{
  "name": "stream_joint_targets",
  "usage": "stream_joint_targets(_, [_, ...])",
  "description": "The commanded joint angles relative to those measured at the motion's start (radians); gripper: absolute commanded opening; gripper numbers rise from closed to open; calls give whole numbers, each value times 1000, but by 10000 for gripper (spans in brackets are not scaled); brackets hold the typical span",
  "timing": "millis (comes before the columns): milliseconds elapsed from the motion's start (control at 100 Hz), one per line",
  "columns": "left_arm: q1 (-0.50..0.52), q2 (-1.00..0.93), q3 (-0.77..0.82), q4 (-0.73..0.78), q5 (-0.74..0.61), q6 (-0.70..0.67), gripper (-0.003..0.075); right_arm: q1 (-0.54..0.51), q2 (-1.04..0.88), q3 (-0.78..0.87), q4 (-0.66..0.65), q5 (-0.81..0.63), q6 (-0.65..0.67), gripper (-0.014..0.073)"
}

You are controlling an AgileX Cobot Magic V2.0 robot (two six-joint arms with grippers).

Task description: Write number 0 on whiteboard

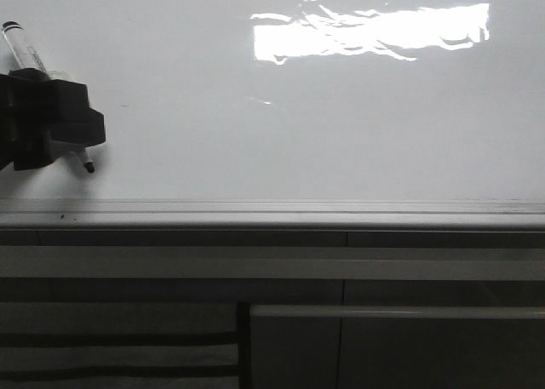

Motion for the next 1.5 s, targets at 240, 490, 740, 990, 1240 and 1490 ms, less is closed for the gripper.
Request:
stream_joint_targets(240, [-6,-14,-30,5,-38,-40,-20,0,16,-36,5,-69,-13,-69])
stream_joint_targets(490, [-6,-14,-30,142,-15,-31,-20,0,16,-40,4,-26,-58,-69])
stream_joint_targets(740, [-12,-14,-31,691,5,-31,-20,86,63,-133,39,275,-551,-69])
stream_joint_targets(990, [-82,-55,-106,1004,150,-31,-20,279,195,-188,66,475,-712,-38])
stream_joint_targets(1240, [-231,-76,-255,1156,434,-31,-20,390,338,-207,81,524,-712,346])
stream_joint_targets(1490, [-254,-76,-300,1156,419,-31,-20,502,365,-207,85,380,-712,380])
